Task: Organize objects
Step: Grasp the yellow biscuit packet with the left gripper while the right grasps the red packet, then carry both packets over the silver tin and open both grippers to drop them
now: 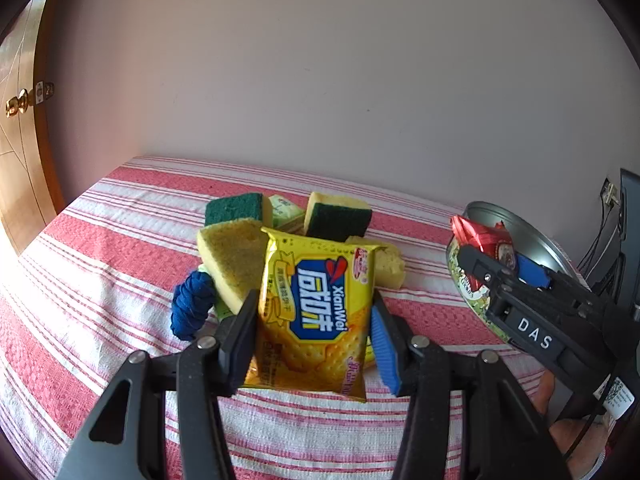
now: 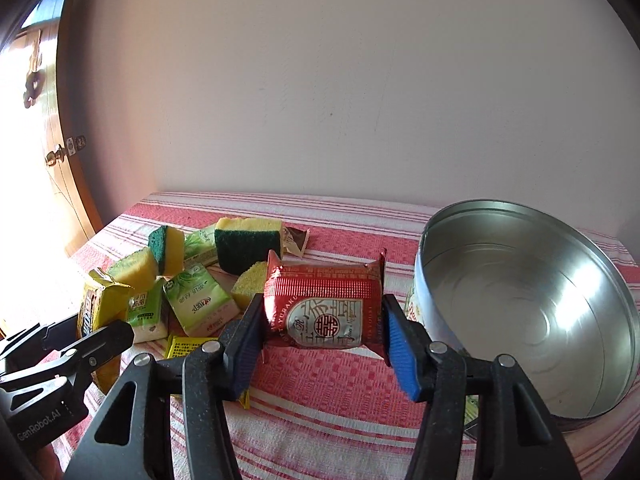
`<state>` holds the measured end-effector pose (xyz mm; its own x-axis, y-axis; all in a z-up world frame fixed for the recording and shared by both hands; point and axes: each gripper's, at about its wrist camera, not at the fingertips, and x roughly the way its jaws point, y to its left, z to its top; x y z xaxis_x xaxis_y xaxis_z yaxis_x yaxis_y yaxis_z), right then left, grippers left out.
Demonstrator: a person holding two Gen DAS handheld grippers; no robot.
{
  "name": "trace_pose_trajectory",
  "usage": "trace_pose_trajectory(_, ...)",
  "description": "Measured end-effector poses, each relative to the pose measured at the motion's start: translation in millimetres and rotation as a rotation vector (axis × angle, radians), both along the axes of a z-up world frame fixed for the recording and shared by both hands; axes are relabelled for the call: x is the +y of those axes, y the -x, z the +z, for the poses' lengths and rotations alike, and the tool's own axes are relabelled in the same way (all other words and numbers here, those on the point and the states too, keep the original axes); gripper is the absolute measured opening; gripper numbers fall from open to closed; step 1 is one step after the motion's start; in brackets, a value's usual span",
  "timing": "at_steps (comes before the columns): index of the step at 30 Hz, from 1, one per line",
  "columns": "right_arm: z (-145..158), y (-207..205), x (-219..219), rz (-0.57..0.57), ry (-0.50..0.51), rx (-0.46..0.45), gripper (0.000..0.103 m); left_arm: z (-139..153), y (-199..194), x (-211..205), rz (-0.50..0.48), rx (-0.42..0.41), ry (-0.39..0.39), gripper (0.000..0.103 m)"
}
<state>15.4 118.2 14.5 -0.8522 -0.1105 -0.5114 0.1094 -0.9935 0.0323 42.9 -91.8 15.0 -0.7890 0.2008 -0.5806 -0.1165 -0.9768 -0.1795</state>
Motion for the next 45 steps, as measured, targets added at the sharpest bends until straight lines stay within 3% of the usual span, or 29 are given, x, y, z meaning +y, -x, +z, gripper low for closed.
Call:
trace_pose_trajectory(10, 34.5, -23.6, 63.7, -0.07, 0.079, 0.175, 0.059, 28.9, 8.1, 55.3, -0.092, 0.107, 0.004, 0.051)
trace_pose_trajectory(16, 30.3, -23.4, 110.1, -0.177, 0.014, 0.208, 0.059, 33.8, 18.9, 111.6, -0.18, 0.139, 0.005, 0.051)
trace_pose_trajectory(24, 15.5, -7.4, 180.2, -0.316, -0.035, 0.134, 0.059, 23.0, 42.0, 196.3, -0.299, 0.124, 0.024, 0.051)
trace_pose_trajectory(30, 0.9, 3.5, 206.2, -0.346, -0.058, 0.056, 0.059, 10.2, 48.3, 245.7, -0.358, 0.062, 0.046, 0.051)
trace_pose_trajectory(39, -5.1, 6.6, 215.8, -0.386, -0.037, -0.02, 0.059, -15.8, 66.0, 276.6, -0.371, -0.025, 0.072, 0.051)
trace_pose_trajectory(45, -7.7, 10.1, 211.7, -0.369, -0.038, -0.038, 0.059, -19.7, 68.3, 274.9, -0.353, -0.029, 0.093, 0.051)
